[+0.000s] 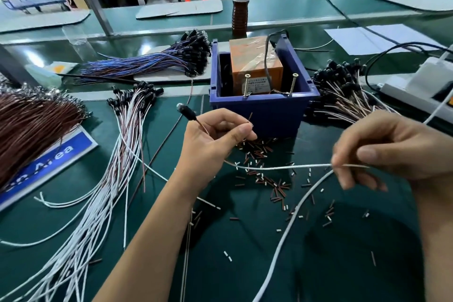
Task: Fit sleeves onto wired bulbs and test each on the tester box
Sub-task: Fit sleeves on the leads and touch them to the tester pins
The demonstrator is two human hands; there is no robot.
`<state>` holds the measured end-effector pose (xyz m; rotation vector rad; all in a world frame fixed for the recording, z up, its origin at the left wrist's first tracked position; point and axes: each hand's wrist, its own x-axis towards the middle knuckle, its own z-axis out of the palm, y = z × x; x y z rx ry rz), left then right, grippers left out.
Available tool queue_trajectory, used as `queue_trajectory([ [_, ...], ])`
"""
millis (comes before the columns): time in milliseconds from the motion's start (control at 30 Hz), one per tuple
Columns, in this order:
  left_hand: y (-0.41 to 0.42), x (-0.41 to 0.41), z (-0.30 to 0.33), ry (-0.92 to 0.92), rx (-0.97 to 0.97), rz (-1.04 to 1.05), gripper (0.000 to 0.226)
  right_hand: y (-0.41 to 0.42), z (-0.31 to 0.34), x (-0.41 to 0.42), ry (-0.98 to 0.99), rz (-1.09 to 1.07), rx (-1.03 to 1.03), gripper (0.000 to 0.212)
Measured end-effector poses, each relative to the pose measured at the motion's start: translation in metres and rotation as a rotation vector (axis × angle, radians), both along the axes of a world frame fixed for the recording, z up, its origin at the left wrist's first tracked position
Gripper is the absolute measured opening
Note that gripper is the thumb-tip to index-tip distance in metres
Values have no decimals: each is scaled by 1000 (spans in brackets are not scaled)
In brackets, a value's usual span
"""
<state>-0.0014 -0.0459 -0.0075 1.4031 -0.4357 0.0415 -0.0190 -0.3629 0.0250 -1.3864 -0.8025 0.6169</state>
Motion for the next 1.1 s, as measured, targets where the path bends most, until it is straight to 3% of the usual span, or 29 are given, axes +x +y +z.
queue_trajectory([
  [133,1,1,0,55,11,-6,10,23,-3,0,119,194,458,30],
  [200,-1,0,0,72,4,-49,12,40,-8,2,108,184,540,33],
  [400,2,-4,7,119,-155,-209,14,72,-9,3,39,-254,139,24],
  [533,-1,-8,9,148,-115,-297,12,96,-20,3,54,-201,-113,27],
  [633,-6,-10,6,192,-87,-265,14,108,-25,1,52,-158,-188,25],
  [733,-6,-9,4,222,-96,-244,10,111,-26,-2,58,-152,-210,26],
  [833,-1,-6,2,276,-121,-357,12,104,-21,-1,63,-183,-179,21],
  [1000,5,-4,1,300,-197,-511,17,101,-18,1,216,-431,102,31],
  [1100,7,-4,1,333,-168,-518,15,106,-18,2,245,-599,173,21],
])
